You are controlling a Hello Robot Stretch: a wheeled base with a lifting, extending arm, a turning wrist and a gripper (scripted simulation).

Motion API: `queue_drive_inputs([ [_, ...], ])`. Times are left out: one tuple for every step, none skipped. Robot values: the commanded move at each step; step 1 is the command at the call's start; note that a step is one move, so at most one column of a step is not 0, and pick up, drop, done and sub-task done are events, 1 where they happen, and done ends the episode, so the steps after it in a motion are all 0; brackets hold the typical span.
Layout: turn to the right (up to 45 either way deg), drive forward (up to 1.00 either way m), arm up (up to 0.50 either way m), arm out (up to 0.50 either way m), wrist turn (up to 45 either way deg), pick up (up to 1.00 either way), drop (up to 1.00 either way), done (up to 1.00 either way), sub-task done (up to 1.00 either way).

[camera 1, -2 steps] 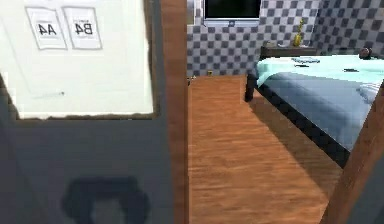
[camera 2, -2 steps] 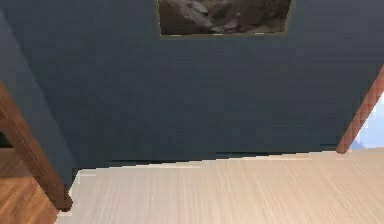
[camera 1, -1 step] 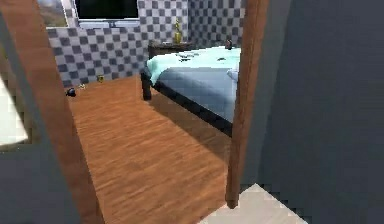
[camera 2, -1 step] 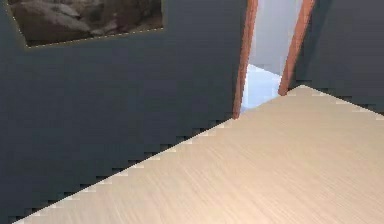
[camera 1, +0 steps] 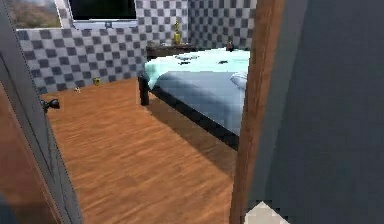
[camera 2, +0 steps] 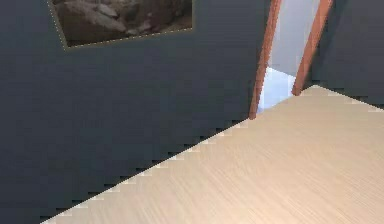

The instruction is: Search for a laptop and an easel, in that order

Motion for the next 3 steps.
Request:
queue_drive_inputs([
  [45.0, 0.00, 0.00, 0.00, 0.0, 0.00, 0.00, 0.00, 0.00],
  [9.0, 0.00, 0.00, 0.00, 0.0, 0.00, 0.00, 0.00, 0.00],
  [0.0, 0.30, 0.00, 0.00, 0.0, 0.00, 0.00, 0.00, 0.00],
])
